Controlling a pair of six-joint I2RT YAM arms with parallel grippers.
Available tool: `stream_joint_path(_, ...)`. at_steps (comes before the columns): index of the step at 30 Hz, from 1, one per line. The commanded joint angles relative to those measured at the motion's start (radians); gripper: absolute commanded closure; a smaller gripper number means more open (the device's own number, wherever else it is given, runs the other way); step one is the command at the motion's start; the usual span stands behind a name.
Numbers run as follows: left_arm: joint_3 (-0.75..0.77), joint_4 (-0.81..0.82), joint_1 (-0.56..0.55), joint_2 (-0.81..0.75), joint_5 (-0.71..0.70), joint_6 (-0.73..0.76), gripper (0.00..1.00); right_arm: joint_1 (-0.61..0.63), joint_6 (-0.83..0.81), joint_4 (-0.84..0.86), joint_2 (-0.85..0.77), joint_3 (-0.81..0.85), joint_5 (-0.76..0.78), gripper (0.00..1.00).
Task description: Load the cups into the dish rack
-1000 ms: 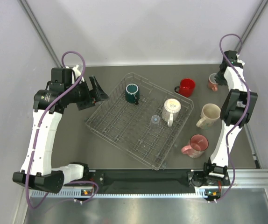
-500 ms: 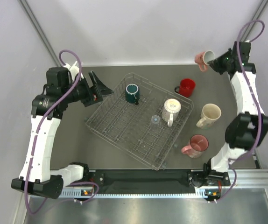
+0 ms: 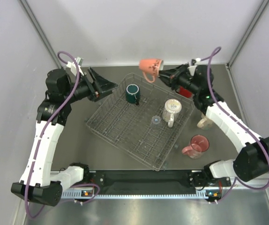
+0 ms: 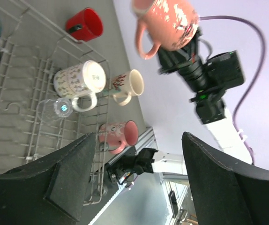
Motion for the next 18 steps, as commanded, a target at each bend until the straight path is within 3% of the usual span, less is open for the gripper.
stream_joint_path(1,-0.013,0.164,-0.027,-0.018,0.035,-0.047,0.22,0.122,0.250,0.366,-0.051,-0.020,0.056,1.00)
stream_joint_path(8,-0.013,0.200,-0.108,-0.004,-0.009,-0.055,0.22,0.313,0.464,0.671,0.042,-0.071,0.156,1.00)
stream_joint_path(18,0.009,0.264,-0.111,-0.014,-0.025,-0.067,0.23,0.392,0.489,0.681,0.089,-0.055,0.151,1.00)
